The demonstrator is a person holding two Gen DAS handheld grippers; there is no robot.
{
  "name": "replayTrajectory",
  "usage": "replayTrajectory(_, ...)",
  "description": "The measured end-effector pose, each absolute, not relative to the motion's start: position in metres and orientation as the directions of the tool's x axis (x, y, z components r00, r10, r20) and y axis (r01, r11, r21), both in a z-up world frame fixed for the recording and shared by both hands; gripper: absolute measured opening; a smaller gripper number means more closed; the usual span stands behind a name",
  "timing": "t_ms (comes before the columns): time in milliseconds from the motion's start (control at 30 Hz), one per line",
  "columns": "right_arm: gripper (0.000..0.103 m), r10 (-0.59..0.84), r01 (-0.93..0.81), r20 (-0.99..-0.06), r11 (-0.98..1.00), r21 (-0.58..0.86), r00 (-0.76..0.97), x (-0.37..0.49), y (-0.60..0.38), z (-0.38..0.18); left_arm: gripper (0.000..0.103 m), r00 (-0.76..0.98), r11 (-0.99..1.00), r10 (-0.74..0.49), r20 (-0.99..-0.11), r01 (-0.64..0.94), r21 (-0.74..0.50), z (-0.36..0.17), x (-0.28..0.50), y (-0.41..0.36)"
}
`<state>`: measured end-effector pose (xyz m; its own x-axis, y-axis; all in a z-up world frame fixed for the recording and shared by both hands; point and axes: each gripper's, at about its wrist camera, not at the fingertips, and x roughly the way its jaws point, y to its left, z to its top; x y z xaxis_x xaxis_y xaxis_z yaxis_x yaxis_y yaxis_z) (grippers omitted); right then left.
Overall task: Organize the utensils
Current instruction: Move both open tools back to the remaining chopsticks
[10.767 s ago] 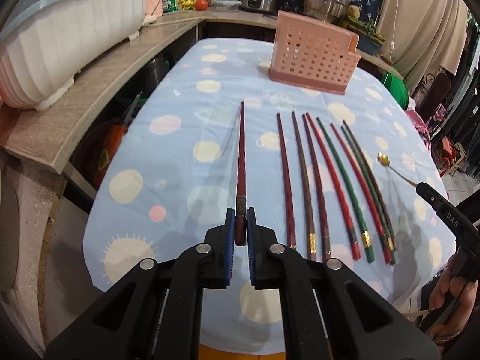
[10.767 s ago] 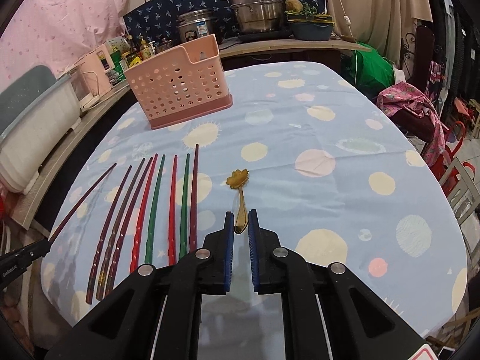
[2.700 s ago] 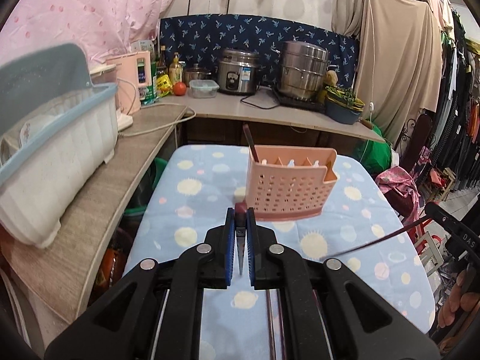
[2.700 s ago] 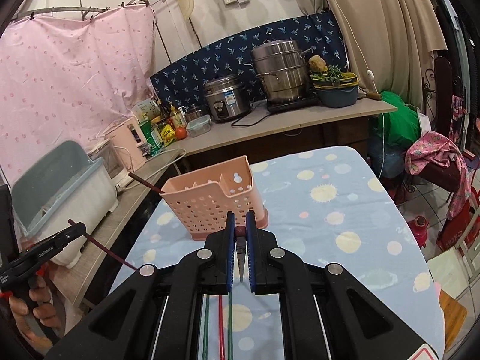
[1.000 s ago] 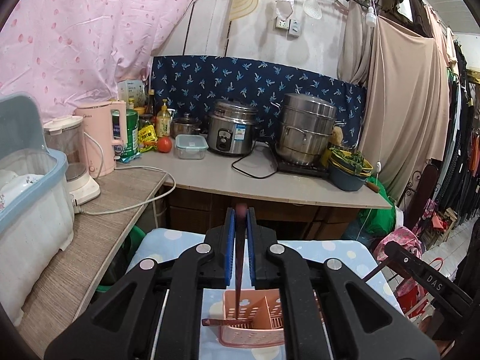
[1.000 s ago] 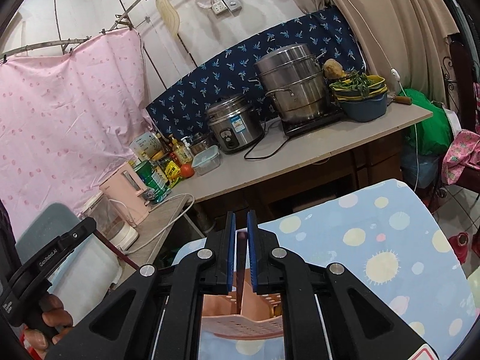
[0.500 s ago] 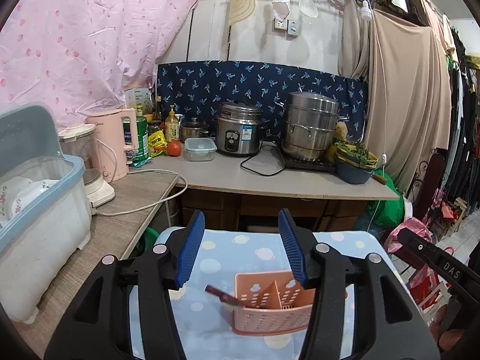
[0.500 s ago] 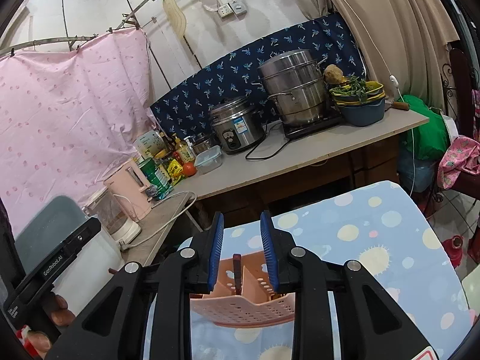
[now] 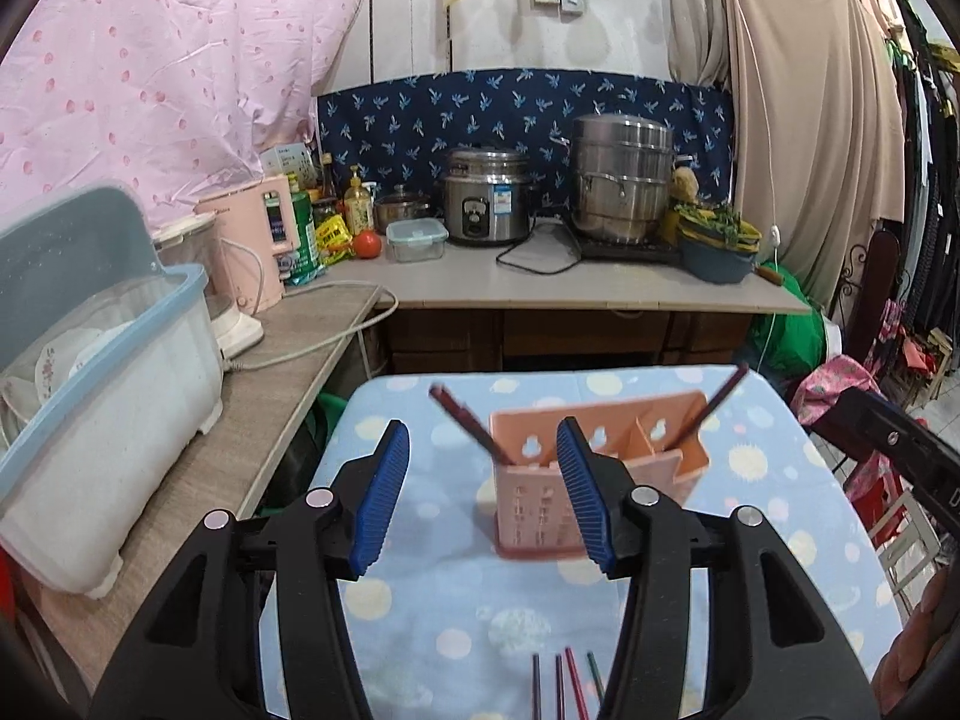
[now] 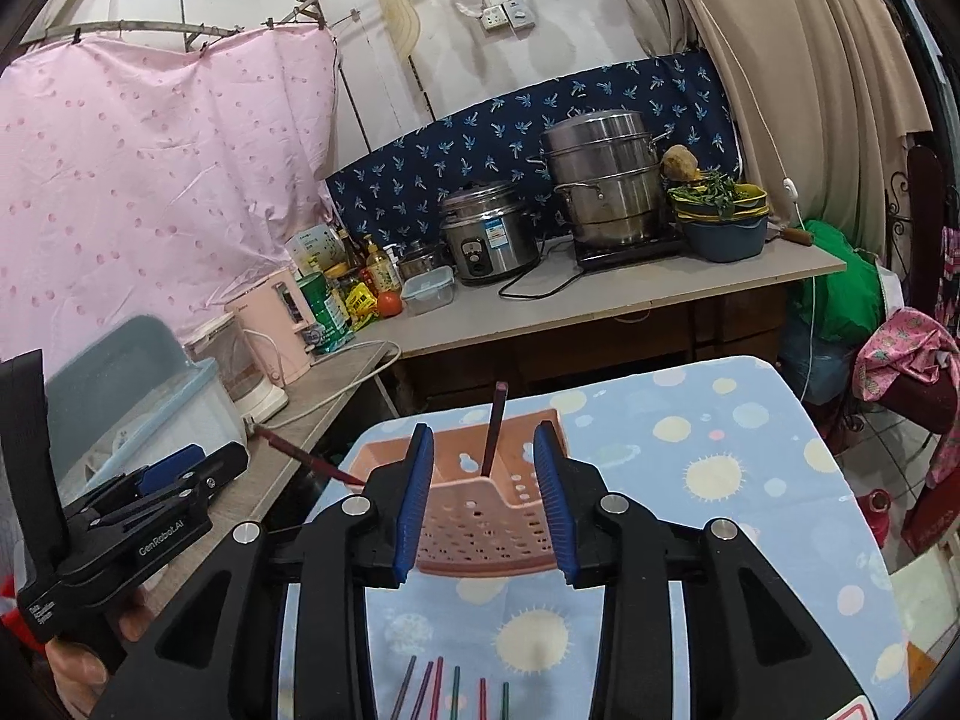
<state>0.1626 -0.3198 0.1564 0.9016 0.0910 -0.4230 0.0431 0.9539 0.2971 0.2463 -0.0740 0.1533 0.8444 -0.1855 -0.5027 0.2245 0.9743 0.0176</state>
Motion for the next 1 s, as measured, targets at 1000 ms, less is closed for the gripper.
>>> replayTrajectory(1000, 0.035, 0.076, 0.090, -0.735, 0.979, 0.183, 0.673, 0.005, -0.274, -0.009, 0.049, 0.670, 0.977, -0.160, -0.725, 0.213, -0.019, 0.004, 0.115, -0.017)
